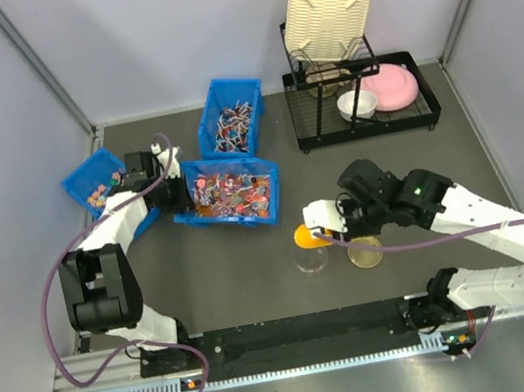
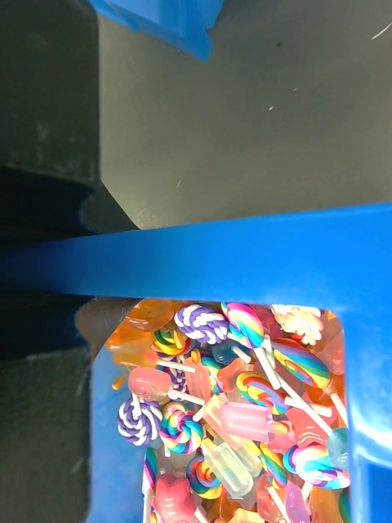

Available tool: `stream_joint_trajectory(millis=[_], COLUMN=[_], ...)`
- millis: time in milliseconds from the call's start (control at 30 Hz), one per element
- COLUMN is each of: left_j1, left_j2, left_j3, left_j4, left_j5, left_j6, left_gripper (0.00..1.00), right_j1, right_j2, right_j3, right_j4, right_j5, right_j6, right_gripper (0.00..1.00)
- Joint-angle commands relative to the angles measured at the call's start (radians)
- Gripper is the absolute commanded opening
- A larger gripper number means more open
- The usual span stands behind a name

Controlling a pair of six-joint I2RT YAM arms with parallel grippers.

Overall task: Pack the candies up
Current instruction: Place the fake candies in the packing bottle.

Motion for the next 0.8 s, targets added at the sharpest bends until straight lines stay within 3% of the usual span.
stream_joint_trajectory(millis=[0,233,767], left_j1=[0.029,0.047,0.056], left_j2=[-0.090,-0.092,-0.087], left_j3=[0.036,0.036,0.027], left_j4=[0.096,0.098,0.104], left_j5=[0.105,0.103,0.123], left_j6=[-0.050,-0.047,-0.050], left_gripper=[0.00,0.00,0.00], right_j1=[0.039,0.126,0.226], right_j2=[-0.045,0.045,0.179], right_j3=[0.026,0.024,0.130], right_j4=[-0.150,-0.244,-0.250], right_j5=[0.096,0.280,0.397], right_j6=[-0.076,-0.057,-0.042], right_gripper=[0.00,0.00,0.00])
